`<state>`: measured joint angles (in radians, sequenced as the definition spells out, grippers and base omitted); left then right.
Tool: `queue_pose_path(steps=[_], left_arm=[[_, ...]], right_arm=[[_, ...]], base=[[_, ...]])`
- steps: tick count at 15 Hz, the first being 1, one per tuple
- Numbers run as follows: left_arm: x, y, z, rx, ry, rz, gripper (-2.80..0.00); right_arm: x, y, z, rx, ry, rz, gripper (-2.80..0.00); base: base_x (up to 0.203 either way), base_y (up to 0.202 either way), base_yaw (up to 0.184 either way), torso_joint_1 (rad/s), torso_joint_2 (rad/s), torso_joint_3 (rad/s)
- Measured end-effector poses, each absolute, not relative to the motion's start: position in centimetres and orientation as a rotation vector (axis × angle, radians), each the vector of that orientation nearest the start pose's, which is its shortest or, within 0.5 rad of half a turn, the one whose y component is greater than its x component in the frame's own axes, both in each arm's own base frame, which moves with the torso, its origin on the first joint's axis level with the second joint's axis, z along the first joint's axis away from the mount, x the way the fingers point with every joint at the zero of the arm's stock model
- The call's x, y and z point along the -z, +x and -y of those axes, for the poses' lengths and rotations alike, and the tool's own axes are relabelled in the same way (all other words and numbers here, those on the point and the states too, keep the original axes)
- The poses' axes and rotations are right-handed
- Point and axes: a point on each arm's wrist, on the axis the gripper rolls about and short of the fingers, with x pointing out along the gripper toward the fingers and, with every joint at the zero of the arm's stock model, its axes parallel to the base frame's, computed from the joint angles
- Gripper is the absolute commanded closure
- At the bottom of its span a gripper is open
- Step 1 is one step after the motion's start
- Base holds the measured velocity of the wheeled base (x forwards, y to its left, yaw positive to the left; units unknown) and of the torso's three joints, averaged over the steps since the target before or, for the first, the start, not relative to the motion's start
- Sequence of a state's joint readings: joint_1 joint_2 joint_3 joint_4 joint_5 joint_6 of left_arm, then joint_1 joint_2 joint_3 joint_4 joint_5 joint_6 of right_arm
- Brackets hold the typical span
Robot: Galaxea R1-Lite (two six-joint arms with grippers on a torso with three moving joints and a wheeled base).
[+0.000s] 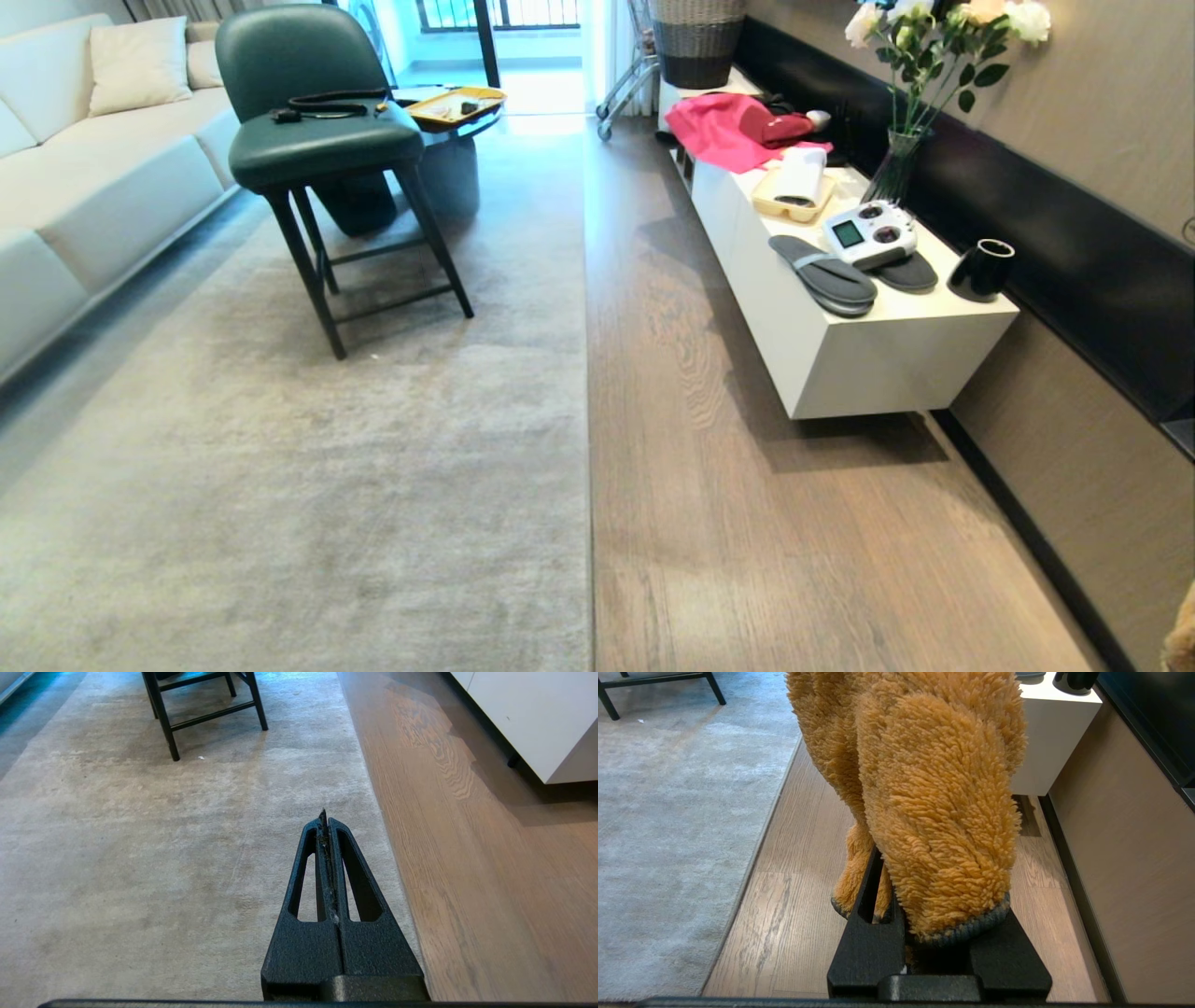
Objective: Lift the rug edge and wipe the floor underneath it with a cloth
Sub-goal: Put down the rag
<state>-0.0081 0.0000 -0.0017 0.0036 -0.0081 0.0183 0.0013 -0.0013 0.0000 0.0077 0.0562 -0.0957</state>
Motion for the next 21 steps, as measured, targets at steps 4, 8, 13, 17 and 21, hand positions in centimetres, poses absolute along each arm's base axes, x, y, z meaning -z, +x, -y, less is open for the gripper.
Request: queue_pose_path(steps=[4,8,13,17,21], left_arm=[[-7.56,-2.29,0.0,0.016,0.018,-0.001,0.0],[-7.56,-2.29,0.0,0.017,0.018,-0.001,0.0],[-7.57,-2.29,0.0,0.017,0.018,-0.001,0.0],[-7.56,-2.29,0.0,0.016,0.018,-0.001,0.0],[-7.56,-2.29,0.0,0.017,0.018,-0.001,0.0]], right_arm=[[-7.47,-2.29,-0.12,-0.057,-0.095,-0.004,0.0],[-7.47,-2.29,-0.12,-0.058,-0.095,-0.004,0.0],[-7.47,-2.29,-0.12,-0.057,-0.095,-0.004,0.0],[-7.47,-2.29,-0.12,-0.058,-0.096,-0.004,0.0],[-7.46,-2.29,-0.13,-0.059,-0.098,-0.004,0.0]], base=[[0.0,0.0,0.0,0.0,0.0,0.0],[0.0,0.0,0.0,0.0,0.0,0.0],[0.0,0.0,0.0,0.0,0.0,0.0],[0.0,0.0,0.0,0.0,0.0,0.0],[0.0,0.0,0.0,0.0,0.0,0.0]])
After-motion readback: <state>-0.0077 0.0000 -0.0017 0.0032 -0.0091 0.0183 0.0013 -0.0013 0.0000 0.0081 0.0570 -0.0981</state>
